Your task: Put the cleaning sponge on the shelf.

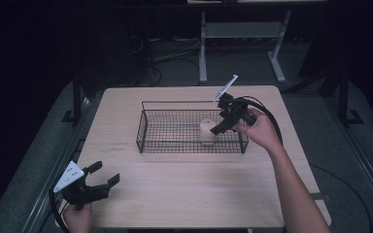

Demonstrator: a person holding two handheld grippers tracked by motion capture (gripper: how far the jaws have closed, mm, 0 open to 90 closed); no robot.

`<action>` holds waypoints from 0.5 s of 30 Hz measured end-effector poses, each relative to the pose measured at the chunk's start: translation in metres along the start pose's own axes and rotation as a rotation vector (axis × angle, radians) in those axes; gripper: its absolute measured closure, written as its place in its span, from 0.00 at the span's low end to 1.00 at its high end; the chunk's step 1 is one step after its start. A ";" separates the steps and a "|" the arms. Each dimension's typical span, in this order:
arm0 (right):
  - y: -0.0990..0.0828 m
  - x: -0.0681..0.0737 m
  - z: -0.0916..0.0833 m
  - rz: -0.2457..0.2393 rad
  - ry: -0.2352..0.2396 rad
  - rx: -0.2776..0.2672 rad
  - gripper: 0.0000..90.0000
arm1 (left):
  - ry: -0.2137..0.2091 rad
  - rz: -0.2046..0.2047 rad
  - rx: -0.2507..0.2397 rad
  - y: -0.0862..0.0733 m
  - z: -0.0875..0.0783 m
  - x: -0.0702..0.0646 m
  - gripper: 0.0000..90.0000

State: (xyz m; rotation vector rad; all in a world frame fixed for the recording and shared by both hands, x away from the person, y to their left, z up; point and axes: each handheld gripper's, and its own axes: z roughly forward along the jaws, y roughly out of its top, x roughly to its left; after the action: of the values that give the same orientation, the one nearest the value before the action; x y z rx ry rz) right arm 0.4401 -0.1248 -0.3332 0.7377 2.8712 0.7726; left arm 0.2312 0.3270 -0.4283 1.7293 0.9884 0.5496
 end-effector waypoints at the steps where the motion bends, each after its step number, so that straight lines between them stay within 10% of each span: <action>1: -0.001 0.000 -0.001 0.000 0.003 0.000 0.18 | 0.000 0.000 -0.001 0.000 0.000 0.000 0.15; 15: -0.020 0.007 -0.007 0.016 0.006 -0.010 0.18 | -0.001 0.006 0.002 0.000 0.001 -0.001 0.15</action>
State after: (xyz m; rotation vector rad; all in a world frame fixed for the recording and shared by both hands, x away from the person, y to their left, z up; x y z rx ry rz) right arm 0.4242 -0.1397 -0.3361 0.7594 2.8680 0.7914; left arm 0.2313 0.3252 -0.4284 1.7346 0.9840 0.5519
